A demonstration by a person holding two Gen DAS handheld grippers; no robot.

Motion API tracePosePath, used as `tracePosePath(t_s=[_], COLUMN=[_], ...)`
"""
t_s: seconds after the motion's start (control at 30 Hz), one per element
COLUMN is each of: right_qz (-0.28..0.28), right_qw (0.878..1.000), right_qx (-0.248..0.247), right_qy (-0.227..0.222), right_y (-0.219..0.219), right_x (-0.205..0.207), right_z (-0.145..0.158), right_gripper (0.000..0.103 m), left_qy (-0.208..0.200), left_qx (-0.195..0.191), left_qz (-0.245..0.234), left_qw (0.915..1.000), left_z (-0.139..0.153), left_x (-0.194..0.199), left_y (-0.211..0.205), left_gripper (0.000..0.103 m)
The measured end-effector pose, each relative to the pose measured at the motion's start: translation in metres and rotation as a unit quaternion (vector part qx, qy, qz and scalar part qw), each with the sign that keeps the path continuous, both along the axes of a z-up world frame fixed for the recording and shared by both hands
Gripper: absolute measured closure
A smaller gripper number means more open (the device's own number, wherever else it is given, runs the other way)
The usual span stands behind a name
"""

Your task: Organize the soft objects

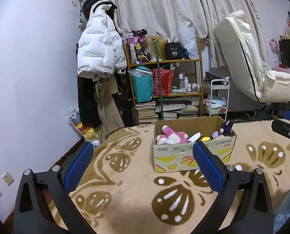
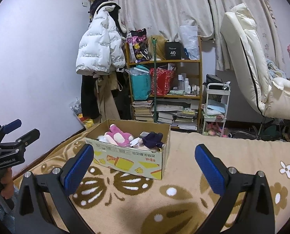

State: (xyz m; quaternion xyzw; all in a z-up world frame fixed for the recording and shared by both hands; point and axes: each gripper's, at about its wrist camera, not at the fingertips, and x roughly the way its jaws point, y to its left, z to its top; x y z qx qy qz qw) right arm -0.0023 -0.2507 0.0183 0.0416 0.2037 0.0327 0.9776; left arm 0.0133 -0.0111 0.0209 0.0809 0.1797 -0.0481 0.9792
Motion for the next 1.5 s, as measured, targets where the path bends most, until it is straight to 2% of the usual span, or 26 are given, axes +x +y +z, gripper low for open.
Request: tracePosePath(t_s=[0.53, 1.5], right_qz=[-0.023, -0.021], right_qw=[1.000, 1.000], right_qx=[-0.002, -0.001], right_qy=[0.000, 0.002], right_y=[-0.002, -0.005], right_x=[0.001, 0.000], right_z=[-0.003, -0.004], right_gripper=[0.000, 0.000], left_qy=[0.013, 0.023], left_qx=[0.007, 0.012], left_qz=[0.004, 0.011], left_qw=[0.9999, 0.9996], left_z=[-0.008, -0.013], left_x=[0.003, 0.006], left_y=[-0.003, -0.001], left_gripper=[0.002, 0.002])
